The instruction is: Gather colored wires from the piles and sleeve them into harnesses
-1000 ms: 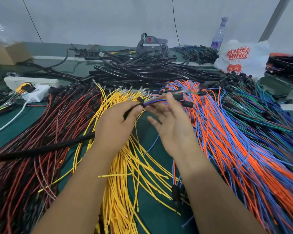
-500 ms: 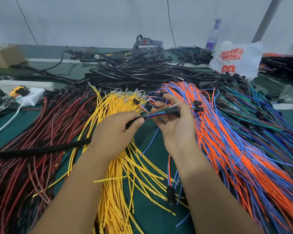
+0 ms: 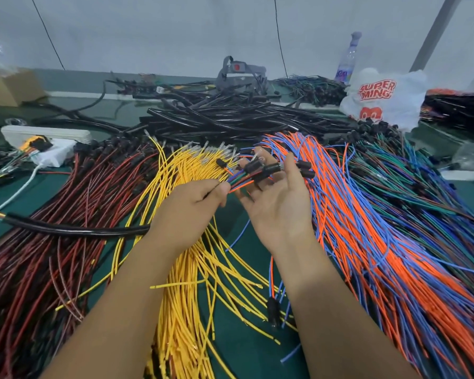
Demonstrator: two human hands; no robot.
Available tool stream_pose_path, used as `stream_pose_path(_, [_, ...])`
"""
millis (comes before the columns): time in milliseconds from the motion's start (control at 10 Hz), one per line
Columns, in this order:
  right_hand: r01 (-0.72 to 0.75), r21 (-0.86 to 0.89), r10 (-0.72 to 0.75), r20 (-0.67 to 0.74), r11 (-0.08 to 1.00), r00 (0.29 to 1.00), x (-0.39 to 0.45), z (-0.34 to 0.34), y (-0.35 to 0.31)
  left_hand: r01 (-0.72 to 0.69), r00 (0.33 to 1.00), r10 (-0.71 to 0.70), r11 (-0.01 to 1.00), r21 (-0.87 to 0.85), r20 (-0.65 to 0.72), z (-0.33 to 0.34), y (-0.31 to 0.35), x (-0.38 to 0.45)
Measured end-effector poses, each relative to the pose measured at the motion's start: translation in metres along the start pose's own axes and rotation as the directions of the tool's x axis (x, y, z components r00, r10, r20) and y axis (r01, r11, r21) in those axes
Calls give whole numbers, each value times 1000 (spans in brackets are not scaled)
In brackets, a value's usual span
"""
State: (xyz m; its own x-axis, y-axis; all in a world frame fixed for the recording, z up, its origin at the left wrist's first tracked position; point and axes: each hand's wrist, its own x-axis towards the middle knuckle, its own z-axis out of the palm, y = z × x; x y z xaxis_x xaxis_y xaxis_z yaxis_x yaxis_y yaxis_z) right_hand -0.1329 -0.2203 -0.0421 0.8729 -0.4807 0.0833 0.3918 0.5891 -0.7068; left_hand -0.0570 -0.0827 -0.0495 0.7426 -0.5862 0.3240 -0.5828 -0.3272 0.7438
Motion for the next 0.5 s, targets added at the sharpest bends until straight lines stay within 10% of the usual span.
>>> stream_pose_path(500, [-39, 1, 39, 16, 999, 999, 5, 3, 1, -65, 997, 69, 990, 123, -25, -2, 1, -2])
